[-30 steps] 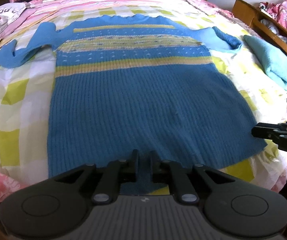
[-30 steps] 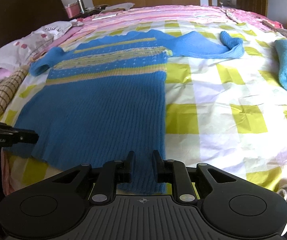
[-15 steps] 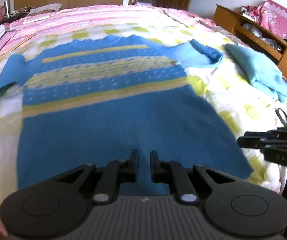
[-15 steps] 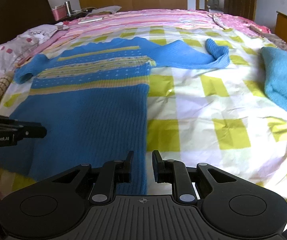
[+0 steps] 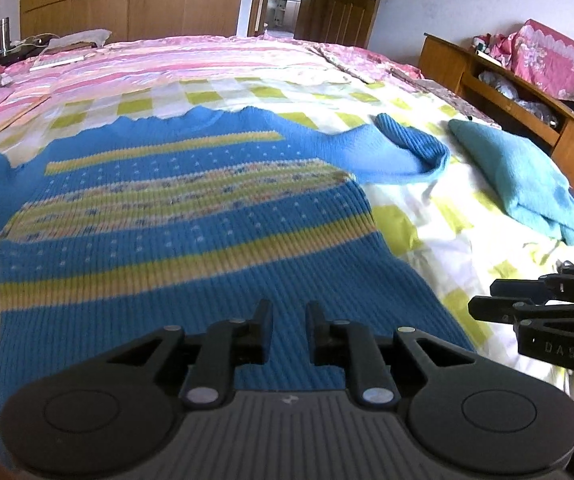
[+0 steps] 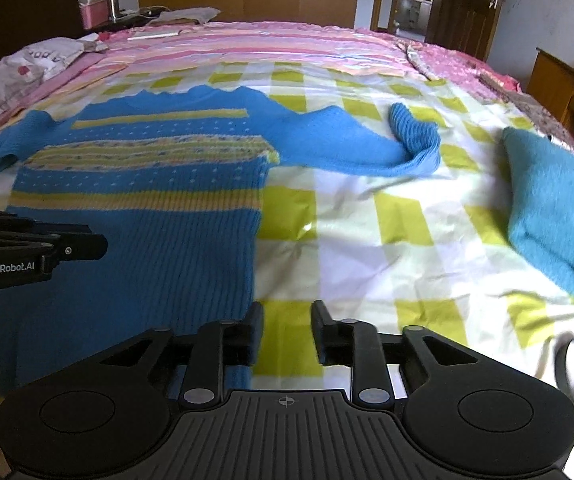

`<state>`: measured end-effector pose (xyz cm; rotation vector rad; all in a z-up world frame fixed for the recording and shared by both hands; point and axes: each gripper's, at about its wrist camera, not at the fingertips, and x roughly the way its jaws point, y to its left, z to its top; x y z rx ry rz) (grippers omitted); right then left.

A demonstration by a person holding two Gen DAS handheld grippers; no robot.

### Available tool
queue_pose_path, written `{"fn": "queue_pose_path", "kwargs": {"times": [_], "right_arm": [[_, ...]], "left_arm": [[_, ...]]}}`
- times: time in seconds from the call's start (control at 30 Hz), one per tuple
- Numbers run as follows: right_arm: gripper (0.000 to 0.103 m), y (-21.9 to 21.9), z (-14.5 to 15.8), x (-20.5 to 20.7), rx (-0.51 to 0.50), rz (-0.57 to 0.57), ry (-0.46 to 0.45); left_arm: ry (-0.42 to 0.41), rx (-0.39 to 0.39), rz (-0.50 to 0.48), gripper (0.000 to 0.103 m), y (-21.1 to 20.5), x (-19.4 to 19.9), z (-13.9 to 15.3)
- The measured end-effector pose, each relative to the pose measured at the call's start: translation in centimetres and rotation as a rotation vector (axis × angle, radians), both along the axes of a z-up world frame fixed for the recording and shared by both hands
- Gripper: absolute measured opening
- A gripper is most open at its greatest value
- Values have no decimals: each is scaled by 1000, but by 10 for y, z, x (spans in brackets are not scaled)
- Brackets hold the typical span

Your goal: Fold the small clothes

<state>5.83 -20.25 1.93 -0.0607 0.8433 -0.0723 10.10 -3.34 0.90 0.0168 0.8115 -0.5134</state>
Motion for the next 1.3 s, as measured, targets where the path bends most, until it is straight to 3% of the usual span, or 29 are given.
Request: {"fn": "queue_pose_path", "kwargs": {"times": [0.4,0.77,1.1,1.3], "right_arm": [[27,-4,-2,42,-59,-17,-12],[28,-39,-3,86,-99,-83,-31],[28,-62,-12,107,-124,-136,-47],[28,-87,-4,128,-107,-179,-86]], "left_arm": [[6,-34,27,24,-9,37,-3],[32,-56,26,25,-23,51,-23],[-62,-82,16,29,-22,45,-19],[-61,-111,31,30,-21,51,-16]]}}
